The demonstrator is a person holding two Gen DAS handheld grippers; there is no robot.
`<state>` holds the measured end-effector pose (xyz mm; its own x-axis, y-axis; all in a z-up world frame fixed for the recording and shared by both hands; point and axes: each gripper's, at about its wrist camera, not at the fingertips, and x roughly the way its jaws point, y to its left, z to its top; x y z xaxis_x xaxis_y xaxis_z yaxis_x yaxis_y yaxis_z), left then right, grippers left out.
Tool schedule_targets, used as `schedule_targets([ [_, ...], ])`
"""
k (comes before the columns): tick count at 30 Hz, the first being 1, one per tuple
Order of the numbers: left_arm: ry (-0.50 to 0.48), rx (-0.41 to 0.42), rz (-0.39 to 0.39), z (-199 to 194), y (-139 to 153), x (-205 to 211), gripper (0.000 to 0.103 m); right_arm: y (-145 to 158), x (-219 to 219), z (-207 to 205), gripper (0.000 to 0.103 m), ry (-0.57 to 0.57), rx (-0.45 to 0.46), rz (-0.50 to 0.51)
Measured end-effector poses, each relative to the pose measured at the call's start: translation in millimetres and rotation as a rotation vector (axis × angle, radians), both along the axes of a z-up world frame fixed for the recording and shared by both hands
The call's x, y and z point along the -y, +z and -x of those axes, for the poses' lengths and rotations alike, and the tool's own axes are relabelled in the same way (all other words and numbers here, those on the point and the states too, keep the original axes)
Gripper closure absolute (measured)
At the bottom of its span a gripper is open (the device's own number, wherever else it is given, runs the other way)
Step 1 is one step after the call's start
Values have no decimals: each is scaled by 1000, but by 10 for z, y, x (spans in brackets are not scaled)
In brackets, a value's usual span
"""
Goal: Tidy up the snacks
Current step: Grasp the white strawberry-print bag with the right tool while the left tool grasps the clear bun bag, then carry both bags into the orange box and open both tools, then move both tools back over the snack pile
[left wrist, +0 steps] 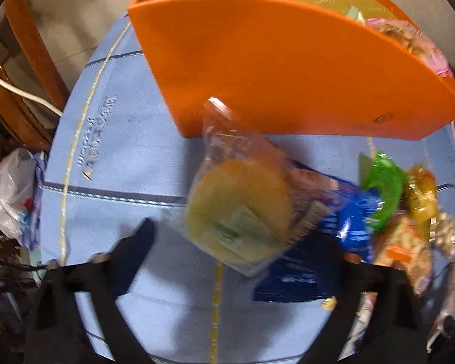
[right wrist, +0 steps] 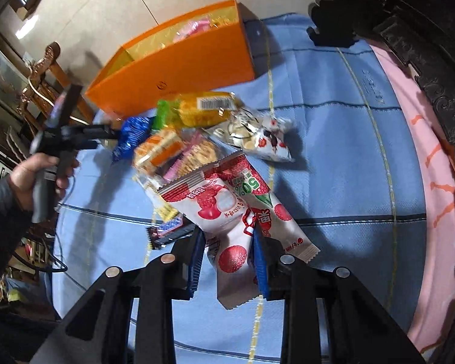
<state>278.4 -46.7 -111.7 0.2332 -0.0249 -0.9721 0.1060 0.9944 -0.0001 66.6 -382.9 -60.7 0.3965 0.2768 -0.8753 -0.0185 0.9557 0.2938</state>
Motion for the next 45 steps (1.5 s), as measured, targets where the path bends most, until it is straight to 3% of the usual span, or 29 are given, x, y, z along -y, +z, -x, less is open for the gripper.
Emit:
schedule_targets([
  [6,-43,42,-46,80,45,-22,46,191,-145,-4,73,22,42,-25],
  [8,-32,69,-61,171,141,-64,46,238,-200,-4,73,34,55,-32],
  [14,-13,87,5,529,450,-277,47,308,-341,-71,73,68,81,-56],
  [18,30,81,117,650,693,-479,47,318,-452,-189,73,100,87,-61],
  [22,59,88,177,723,983,-426,46,462,-568,-441,73,141,136,-41],
  [31,25,166,276,138,1550,-158,46,1021,-848,-1463,73,209,319,23],
  [35,-16,176,273,-315,1583,145,46,998,-890,-1956,73,193,318,37],
  [38,32,179,286,-611,1575,268,43,939,-886,-2245,73,161,329,69],
  [40,72,182,267,-724,1582,294,17,947,-870,-2354,69,118,373,108],
  [41,101,189,234,-744,1594,293,4,965,-850,-2374,54,85,393,140],
  [42,133,213,202,-748,1612,283,4,988,-829,-2362,31,62,412,160],
  [44,127,222,200,-709,1594,257,4,1020,-765,-2231,21,31,499,164],
  [45,120,210,206,-690,1564,240,4,1013,-737,-2189,21,39,508,159],
])
